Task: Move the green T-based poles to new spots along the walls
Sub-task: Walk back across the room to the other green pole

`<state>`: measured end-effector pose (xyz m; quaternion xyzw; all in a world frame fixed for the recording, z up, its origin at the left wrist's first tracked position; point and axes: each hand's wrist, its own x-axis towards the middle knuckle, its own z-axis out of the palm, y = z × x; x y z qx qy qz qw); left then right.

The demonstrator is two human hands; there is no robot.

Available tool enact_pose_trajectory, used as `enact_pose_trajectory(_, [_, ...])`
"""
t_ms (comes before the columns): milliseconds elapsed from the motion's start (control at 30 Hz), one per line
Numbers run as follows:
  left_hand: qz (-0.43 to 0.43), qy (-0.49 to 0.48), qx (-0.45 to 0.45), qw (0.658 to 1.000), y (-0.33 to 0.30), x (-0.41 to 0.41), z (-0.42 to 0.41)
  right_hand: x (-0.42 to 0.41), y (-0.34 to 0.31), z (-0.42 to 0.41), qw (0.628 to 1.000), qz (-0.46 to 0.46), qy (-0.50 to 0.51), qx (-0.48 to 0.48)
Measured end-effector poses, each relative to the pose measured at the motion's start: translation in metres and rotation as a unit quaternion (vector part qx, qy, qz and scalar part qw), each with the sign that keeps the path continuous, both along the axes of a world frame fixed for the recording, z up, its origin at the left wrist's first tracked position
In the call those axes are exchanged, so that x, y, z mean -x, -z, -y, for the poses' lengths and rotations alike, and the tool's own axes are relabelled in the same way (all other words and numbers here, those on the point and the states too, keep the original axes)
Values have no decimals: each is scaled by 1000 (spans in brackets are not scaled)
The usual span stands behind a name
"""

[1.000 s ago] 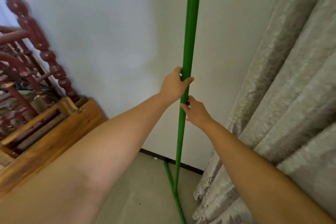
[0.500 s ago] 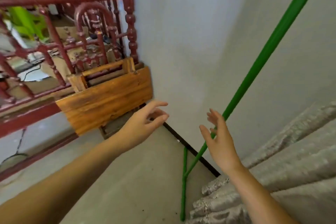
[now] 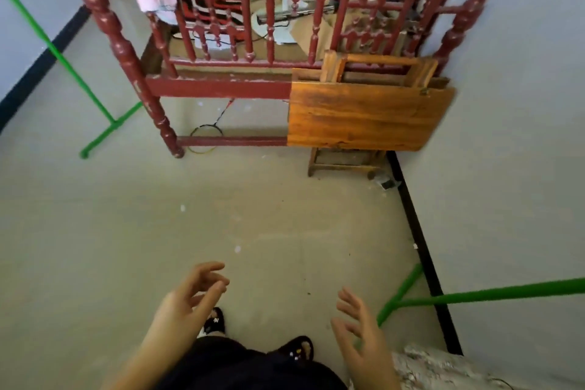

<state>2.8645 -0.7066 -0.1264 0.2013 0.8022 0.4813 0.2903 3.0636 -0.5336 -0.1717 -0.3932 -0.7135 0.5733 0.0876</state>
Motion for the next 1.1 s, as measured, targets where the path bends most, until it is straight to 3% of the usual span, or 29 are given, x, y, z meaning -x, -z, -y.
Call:
enact_pose_trajectory(200, [-11, -74, 20, 997, 13, 24, 66, 43, 12, 42, 1000, -2, 19, 20])
enact_pose_trajectory(367, [-19, -106, 38, 994, 21, 51, 144, 103, 13, 99, 999, -5, -31, 21])
enact_pose_trajectory(633, [-20, -233, 47, 971, 25, 125, 273, 226, 5, 197, 993, -25, -115, 30])
enact_pose_trajectory(933, [37, -405, 25, 913, 37, 176, 367, 371, -4, 270, 950, -17, -310, -30])
enact_pose_trajectory(1100, [22, -487, 27, 873, 38, 241, 409, 484, -8, 315, 923, -34, -382, -25])
